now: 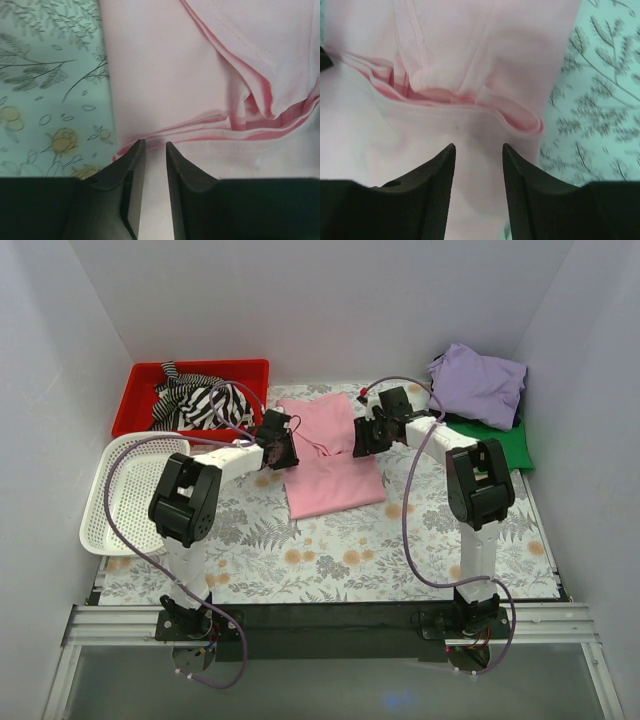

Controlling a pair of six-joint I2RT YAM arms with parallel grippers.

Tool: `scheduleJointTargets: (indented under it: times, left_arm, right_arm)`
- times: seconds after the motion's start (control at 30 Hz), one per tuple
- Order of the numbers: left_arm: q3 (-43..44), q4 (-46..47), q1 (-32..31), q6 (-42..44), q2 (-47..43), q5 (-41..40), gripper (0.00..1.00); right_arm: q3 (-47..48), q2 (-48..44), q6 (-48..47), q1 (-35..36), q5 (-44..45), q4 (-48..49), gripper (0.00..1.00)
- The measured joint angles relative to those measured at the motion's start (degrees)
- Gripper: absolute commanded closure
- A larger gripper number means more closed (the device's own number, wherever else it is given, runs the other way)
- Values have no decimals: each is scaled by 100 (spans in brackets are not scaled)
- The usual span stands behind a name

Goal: Fold and stack the t-shirts
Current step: Fold the tshirt

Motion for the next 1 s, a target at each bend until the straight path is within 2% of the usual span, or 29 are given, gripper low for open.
scheduleJointTargets:
  times: [0.1, 0.2, 0.3, 0.43, 0.6, 0.63, 0.73, 1.0]
  left_arm:
    - [-297, -98, 0, -24, -431, -227, 69]
    - [-638, -179, 0, -33, -1123, -319, 57]
    - [-920, -186, 7, -129, -1832, -299, 56]
    - [-1552, 22, 7, -422, -2487, 9, 53]
    - [-2498, 160, 7, -787, -2594, 605, 43]
    - [-2636, 151, 7, -844, -2594, 710, 35]
    - [-2806, 116, 4, -968, -2583, 944, 20]
    - [-2837, 278, 7, -1189, -2549, 1307, 18]
  right_arm:
    - [-350, -535, -92, -46, 267, -164, 47]
    - [-787, -1259, -162, -118, 527, -238, 46]
    - [-1174, -1827, -188, -201, 688, -258, 46]
    - [-1794, -2033, -157, -297, 745, -177, 46]
    - [-2647, -2033, -37, -361, 649, -140, 45]
    - [-2726, -2033, -24, -365, 623, -142, 45]
    - [-2817, -2035, -4, -369, 518, -96, 43]
    - [-2914, -2065, 28, -391, 326, 68, 40]
